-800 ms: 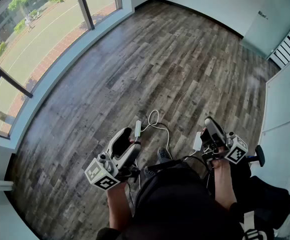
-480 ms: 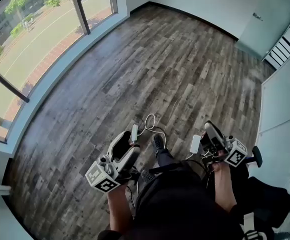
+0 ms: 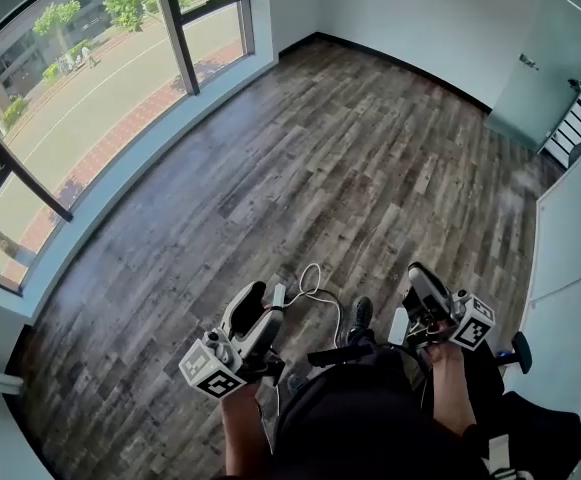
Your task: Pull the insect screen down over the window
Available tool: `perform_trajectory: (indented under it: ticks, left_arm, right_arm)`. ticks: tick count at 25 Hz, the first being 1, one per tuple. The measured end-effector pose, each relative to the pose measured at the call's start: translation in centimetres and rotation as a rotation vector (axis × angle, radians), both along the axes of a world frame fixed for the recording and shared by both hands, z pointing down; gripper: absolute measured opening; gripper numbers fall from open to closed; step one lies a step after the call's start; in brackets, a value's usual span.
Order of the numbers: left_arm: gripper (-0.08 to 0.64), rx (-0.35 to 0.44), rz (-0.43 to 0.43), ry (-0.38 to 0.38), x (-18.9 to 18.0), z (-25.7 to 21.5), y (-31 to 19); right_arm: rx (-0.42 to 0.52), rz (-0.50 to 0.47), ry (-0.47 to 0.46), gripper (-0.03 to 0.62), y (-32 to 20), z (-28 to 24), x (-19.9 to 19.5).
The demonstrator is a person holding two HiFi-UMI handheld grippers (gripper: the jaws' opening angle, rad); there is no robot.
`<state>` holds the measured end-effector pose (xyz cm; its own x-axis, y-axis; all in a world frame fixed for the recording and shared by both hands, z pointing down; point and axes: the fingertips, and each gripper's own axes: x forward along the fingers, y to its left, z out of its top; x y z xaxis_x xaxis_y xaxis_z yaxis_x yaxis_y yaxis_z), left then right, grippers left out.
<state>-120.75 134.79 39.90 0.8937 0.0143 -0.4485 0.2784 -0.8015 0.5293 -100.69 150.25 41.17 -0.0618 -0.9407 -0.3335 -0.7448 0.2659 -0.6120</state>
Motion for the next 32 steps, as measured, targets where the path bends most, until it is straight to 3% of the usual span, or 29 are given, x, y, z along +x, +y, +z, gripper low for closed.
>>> perform_trajectory:
  ticks: [4,8,12,18,26,32]
  left_arm:
    - [0.278,-0.011,0.027,-0.045,5.8,1.2,-0.4]
    - [0.278,0.021,0.05,-0.113,14.3,2.4,-1.7]
    - [0.279,0.058,0.061,-0.181,23.3,2.3,-2.3]
    - [0.279,0.097,0.1,-0.23,35.9,1.0,-1.9]
    - [0.279,0.112,0.228,-0.289,46.8,2.6,-1.0]
    - [0.279,0.092,0.316,-0.254,55.3,3.6,-2.4]
  right_arm:
    - [-0.049,0.032,0.015,0.011,-0.4,1.9,5.1]
    - [-0.075,0.066,0.034,0.014,-2.3,4.6,13.0]
    - [-0.137,0.095,0.039,0.185,-3.6,6.9,21.4]
    - [-0.201,0.099,0.183,0.207,-3.6,5.6,31.6]
    - [-0.244,0.164,0.197,0.207,-3.0,6.8,38.7]
    - [-0.289,0.181,0.183,0.207,-4.7,8.4,43.2]
